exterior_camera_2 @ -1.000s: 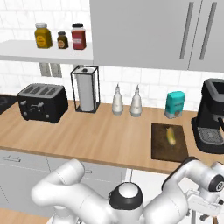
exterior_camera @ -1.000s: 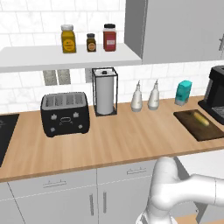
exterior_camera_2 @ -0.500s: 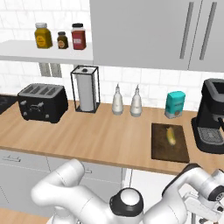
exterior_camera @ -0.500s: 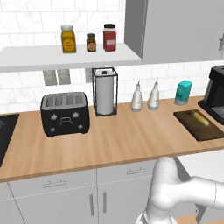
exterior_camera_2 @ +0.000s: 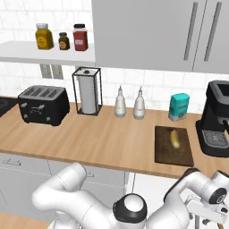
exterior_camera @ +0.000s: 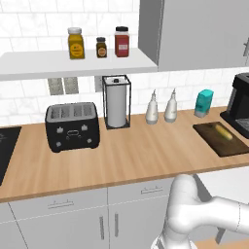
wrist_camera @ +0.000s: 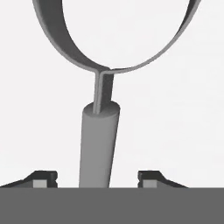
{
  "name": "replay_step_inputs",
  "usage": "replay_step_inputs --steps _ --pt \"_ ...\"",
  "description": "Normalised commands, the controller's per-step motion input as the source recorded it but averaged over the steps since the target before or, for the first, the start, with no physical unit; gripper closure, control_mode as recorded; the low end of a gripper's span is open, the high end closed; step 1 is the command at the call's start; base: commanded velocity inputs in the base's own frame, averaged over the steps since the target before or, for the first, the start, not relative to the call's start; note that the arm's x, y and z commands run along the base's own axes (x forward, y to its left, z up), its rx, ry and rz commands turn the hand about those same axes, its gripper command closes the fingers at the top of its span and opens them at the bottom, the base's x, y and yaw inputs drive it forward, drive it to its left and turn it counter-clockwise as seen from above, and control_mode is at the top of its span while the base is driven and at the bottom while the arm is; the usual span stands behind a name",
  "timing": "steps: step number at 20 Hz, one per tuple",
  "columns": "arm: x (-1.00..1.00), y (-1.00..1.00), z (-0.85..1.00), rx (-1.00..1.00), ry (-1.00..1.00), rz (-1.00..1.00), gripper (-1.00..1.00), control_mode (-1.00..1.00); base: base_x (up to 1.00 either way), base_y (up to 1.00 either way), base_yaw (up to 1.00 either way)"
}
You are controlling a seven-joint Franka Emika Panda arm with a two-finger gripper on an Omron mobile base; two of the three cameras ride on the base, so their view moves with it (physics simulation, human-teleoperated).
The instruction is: Place the appropriate cutting tool for cutting the cucumber skin on the cutting board.
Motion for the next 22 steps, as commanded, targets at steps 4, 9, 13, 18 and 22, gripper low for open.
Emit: replay_step_inputs --steps 4,9,13,18,22 --pt "-0.1 0.07 -0.58 -0.11 -0.01 0.01 -1.0 -1.0 0.0 0.0 0.0" --pt "-0.41 0.45 -0.87 -0.12 -0.04 0.02 1.0 -1.0 0.0 0.0 0.0" --pt "-0.14 0.8 -0.64 -0.11 0.0 0.02 1.0 -1.0 0.0 0.0 0.0" --pt "0.0 0.73 -0.18 -0.01 0.0 0.01 1.0 -1.0 0.0 0.0 0.0" --pt "-0.07 0.39 0.05 0.0 0.0 0.0 1.0 -1.0 0.0 0.0 0.0"
